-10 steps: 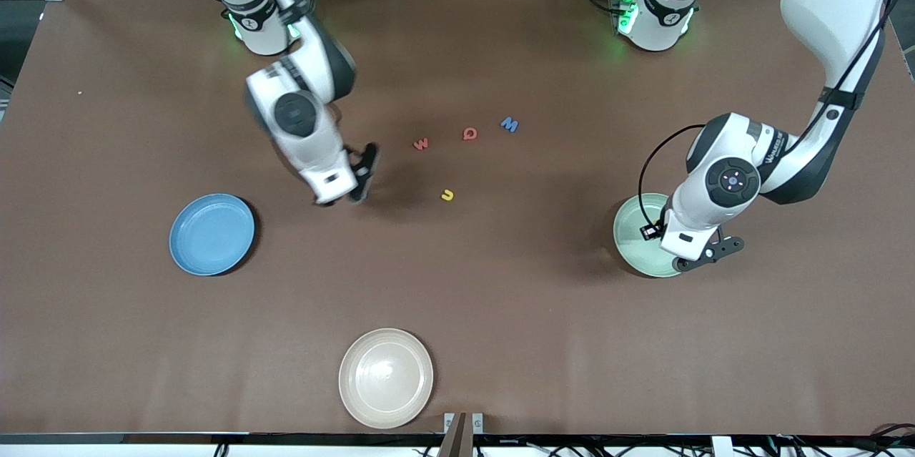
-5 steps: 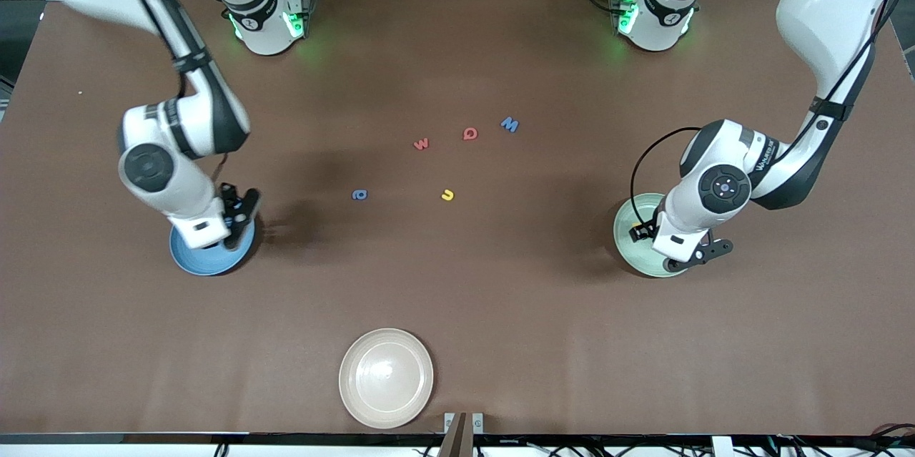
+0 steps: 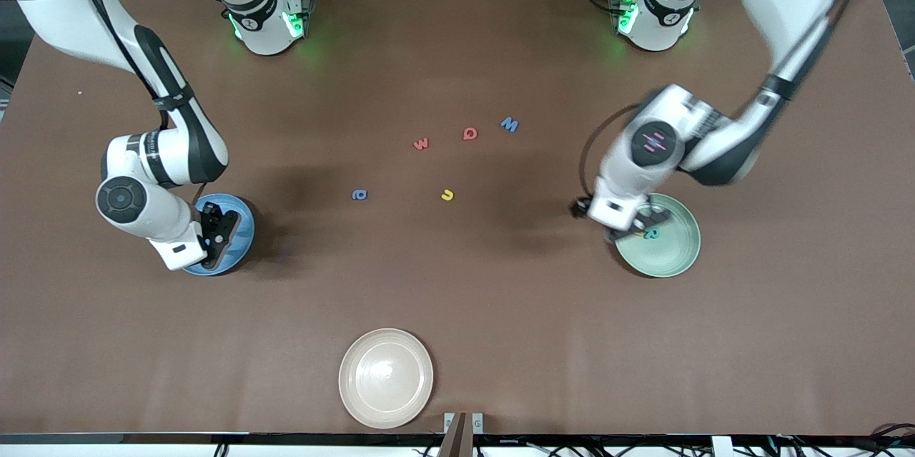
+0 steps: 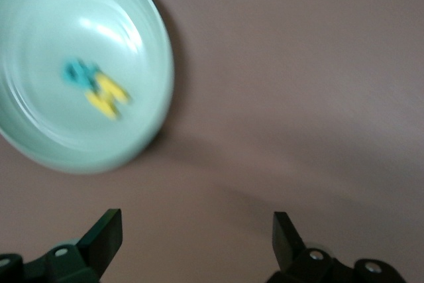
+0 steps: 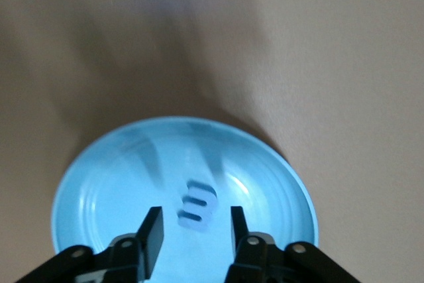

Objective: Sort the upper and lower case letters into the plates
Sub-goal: 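Move the left gripper to the blue W while the right gripper reaches blue o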

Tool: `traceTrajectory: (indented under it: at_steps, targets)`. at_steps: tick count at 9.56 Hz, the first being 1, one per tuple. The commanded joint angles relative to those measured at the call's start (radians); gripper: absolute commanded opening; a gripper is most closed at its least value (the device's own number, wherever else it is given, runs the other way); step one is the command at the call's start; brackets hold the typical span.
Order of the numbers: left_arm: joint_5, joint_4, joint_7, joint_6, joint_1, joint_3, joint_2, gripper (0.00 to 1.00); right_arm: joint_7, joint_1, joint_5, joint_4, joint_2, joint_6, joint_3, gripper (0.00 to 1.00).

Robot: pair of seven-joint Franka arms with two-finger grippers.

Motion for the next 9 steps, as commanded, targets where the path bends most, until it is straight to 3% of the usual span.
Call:
traceTrajectory:
  at_steps: [1,4,7,9]
  targets:
    - [-0.007,-0.055,-0.288,-0.001,-0.092,-0.014,-0.027,1.0,0.118,0.027,-0.005,0.013,-0.017,-0.071,0.029,0.52]
    - [-0.003,-0.208,-0.549,0.141,-0.15,-0.036,-0.031,1.0,0.349,0.035,0.071,-0.004,-0.026,-0.119,0.165,0.52]
    - [0.063,-0.351,-0.755,0.319,-0.175,-0.054,-0.041,1.0,0.653,0.037,0.078,-0.072,-0.037,-0.091,0.291,0.54]
    - [0.156,-0.402,-0.898,0.38,-0.195,-0.054,-0.028,1.0,0.797,0.032,0.082,-0.183,-0.042,0.054,0.322,0.57]
